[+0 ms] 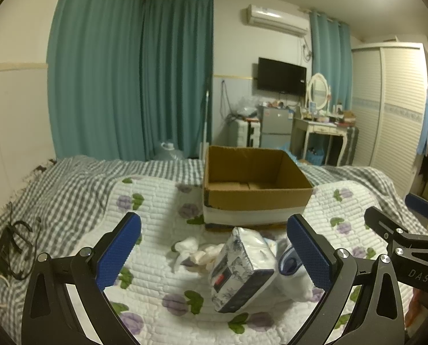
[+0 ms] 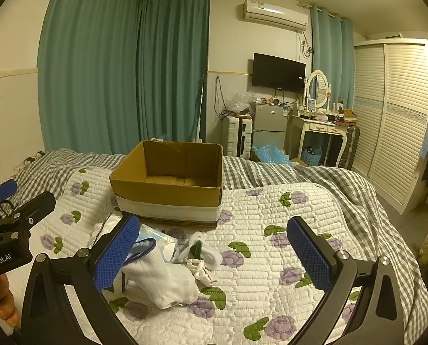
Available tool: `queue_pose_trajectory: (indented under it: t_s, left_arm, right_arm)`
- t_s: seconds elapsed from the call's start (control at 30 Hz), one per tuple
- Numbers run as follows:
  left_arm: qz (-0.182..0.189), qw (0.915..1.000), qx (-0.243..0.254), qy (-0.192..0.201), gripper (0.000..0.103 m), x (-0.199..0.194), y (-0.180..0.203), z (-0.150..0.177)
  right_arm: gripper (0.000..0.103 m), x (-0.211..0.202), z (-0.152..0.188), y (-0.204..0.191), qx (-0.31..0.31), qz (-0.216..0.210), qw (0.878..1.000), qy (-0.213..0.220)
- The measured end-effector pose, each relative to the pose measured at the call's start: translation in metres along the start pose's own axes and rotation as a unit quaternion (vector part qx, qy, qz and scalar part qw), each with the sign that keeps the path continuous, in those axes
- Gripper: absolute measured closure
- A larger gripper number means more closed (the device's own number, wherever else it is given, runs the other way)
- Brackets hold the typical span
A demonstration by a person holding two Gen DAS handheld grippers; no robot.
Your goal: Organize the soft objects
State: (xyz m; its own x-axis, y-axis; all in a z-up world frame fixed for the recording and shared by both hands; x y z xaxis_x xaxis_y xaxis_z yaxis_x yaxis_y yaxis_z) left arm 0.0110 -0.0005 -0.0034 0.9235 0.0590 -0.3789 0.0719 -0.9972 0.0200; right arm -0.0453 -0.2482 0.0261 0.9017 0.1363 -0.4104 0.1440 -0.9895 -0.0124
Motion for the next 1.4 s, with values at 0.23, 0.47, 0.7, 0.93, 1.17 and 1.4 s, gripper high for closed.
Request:
queue_pose_trajectory:
  t_s: [0.23,0.47,0.7,0.93,1.17,1.4]
  left_arm:
    - [0.000,1.0000,0.000,-0.001,0.000,0.0003,-0.0002,-0.0002]
    - [-0.002,1.0000,0.002,-0.002,0.000,0.0016,-0.0024,0.0017]
    - [-0.004,1.0000,0.001,-0.002,0.000,0.0031,-0.0047,0.0032]
    - [-0.004,1.0000,0.002,-0.002,0.000,0.0028,-0.0040,0.0031]
    - [-0.004,1.0000,0.002,-0.003,0.000,0.0030,-0.0047,0.0030]
    - [-0.004,1.0000,0.003,-0.003,0.000,0.0030,-0.0050,0.0031]
  right_arm:
    - [0.000,-0.0002,0.0004,0.0000,0.000,0.001,1.000,0.000]
    - [0.000,0.0009,0.0008,-0.0004,0.000,0.000,1.000,-0.001]
    - [0.000,0.0007,0.0015,-0.0013,-0.001,0.000,1.000,-0.001]
    - [0.000,0.0006,0.0013,-0.0009,0.000,0.000,1.000,-0.001]
    - [0.000,0.0006,0.0015,-0.0016,-0.001,0.000,1.000,-0.001]
    - [0.000,0.0003,0.0033,-0.0033,-0.001,-0.002,1.000,-0.001]
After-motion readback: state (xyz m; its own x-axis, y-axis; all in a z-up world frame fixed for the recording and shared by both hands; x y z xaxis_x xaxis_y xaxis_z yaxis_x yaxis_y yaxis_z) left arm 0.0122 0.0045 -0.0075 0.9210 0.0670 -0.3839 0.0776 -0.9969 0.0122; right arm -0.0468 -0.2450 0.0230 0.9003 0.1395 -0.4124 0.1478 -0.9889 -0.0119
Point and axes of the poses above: each gripper's, at about its wrist camera, not at the fingertips, and x roughly the way its jaws point, y to its right, z to its underside, the point moved 1 cm from there along x, roughly the way its jaws point, and after that the axes turned 3 degrees about -z, right-handed, at the moved point
